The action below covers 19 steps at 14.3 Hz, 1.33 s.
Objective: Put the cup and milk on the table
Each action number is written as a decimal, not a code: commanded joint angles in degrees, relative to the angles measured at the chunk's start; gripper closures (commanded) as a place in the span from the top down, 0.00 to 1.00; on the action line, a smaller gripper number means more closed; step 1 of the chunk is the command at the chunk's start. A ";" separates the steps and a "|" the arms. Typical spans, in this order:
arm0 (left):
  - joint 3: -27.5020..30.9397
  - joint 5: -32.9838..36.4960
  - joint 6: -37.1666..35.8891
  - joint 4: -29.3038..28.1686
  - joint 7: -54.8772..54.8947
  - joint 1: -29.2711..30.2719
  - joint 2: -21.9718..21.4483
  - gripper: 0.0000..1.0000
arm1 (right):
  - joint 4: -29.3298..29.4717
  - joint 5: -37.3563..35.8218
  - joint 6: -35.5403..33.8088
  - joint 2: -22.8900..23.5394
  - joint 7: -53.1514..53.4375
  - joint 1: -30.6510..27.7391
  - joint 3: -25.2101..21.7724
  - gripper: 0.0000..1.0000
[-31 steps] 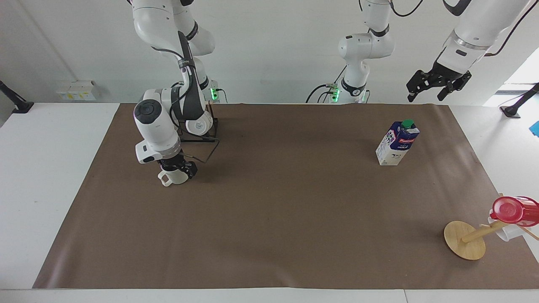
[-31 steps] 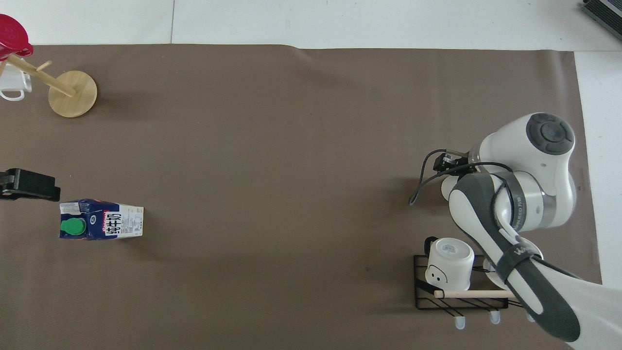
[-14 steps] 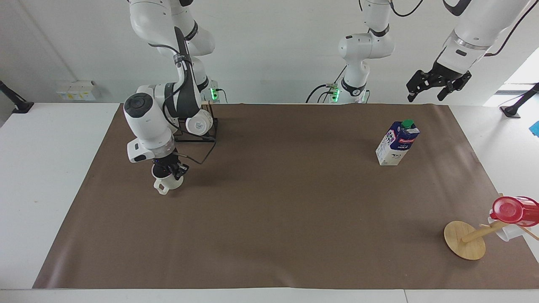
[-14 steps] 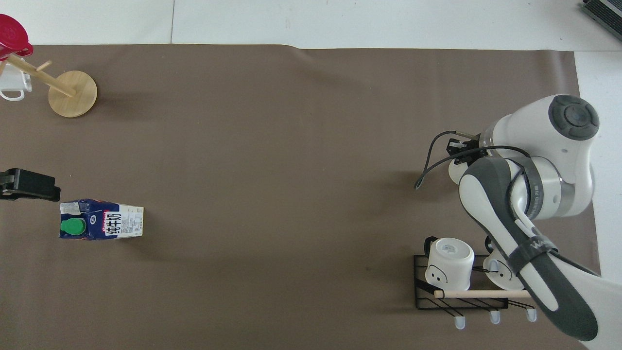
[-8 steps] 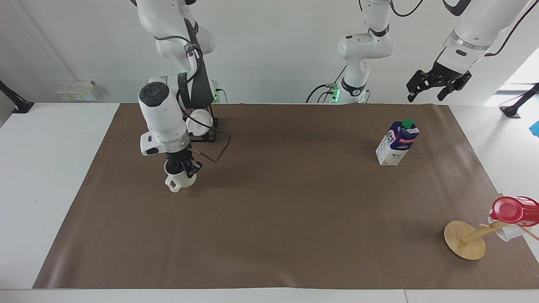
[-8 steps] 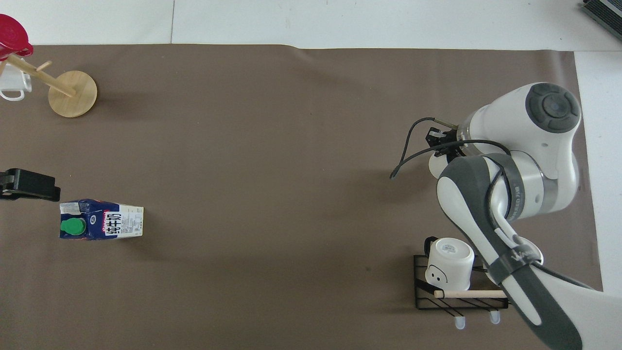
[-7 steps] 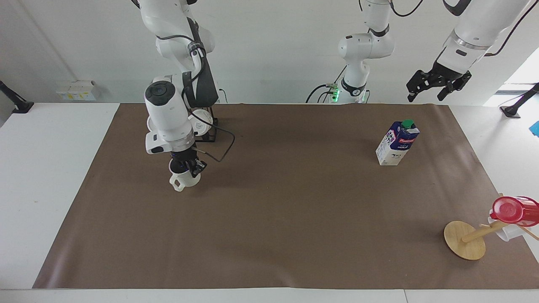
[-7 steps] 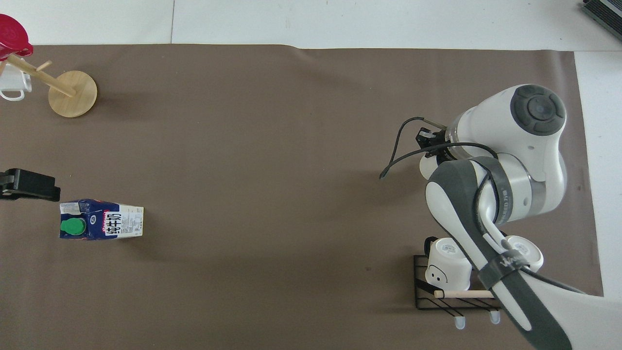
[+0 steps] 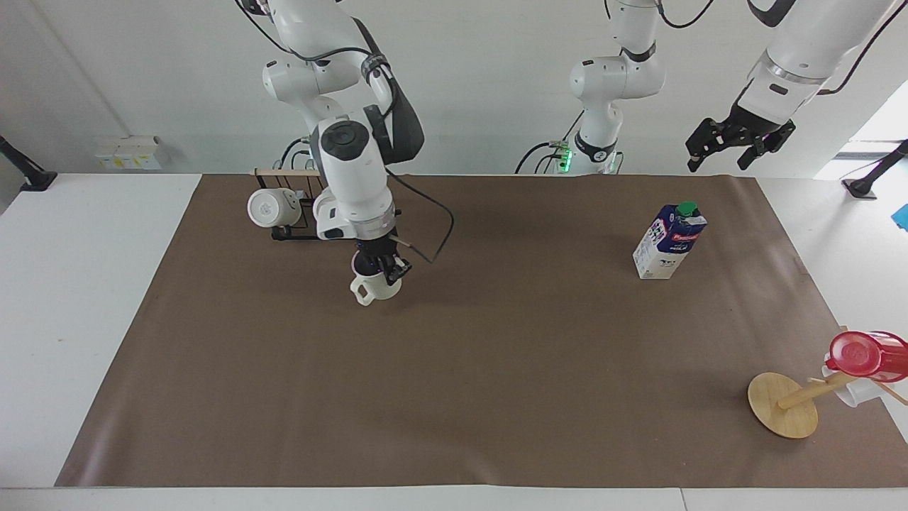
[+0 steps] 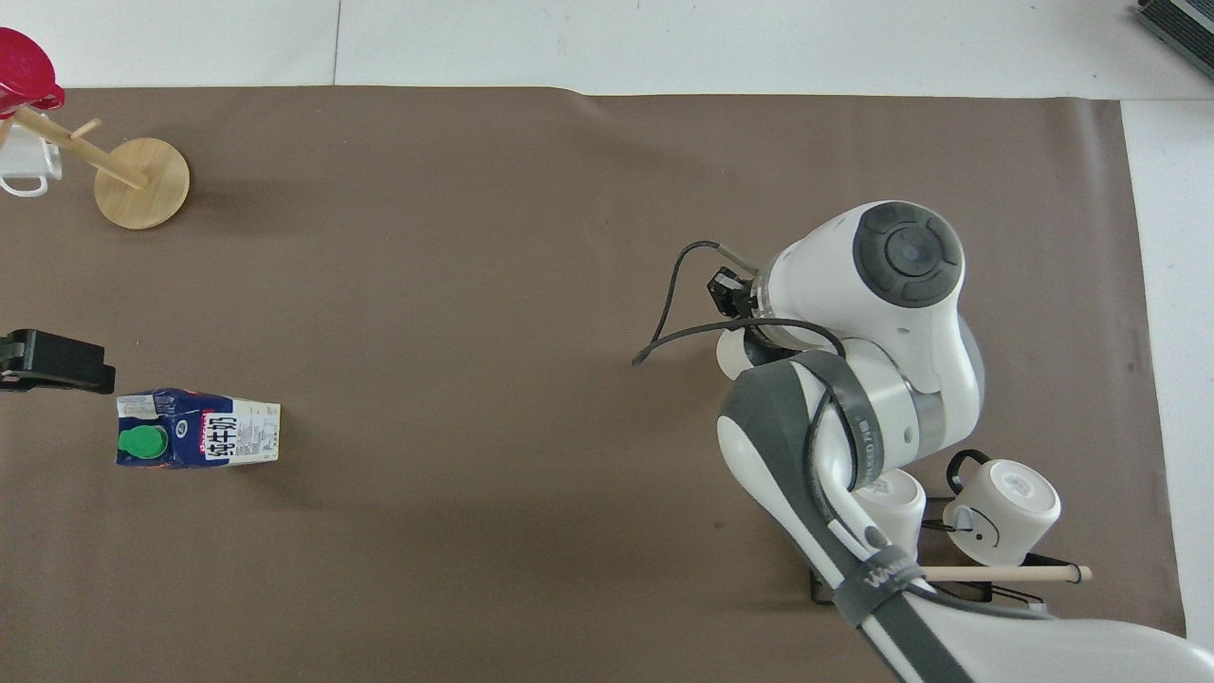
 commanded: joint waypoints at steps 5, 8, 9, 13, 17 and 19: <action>-0.06 -0.43 -0.74 -2.13 0.61 1.14 -2.03 1.00 | 2.31 -2.12 4.36 6.18 16.02 8.87 -0.10 0.00; -0.06 -0.43 3.55 -10.46 0.61 1.49 -6.86 1.00 | 4.94 -5.04 4.72 9.27 20.18 10.29 -0.01 0.00; -0.06 -0.43 5.48 -13.01 0.96 2.10 -8.36 1.00 | 5.12 -5.04 4.64 9.27 20.27 10.55 -0.01 0.00; -0.06 -0.43 11.63 -19.00 3.76 3.42 -10.21 1.00 | 5.12 -4.60 5.51 9.27 21.68 11.70 -0.01 0.00; -0.06 -0.43 20.94 -26.99 5.18 3.43 -12.41 1.00 | 4.51 -4.95 5.95 9.27 21.68 11.70 -0.01 0.00; -0.06 -0.43 24.73 -30.43 5.18 2.90 -13.38 1.00 | 4.07 -5.21 5.95 9.27 21.42 11.61 -0.01 0.00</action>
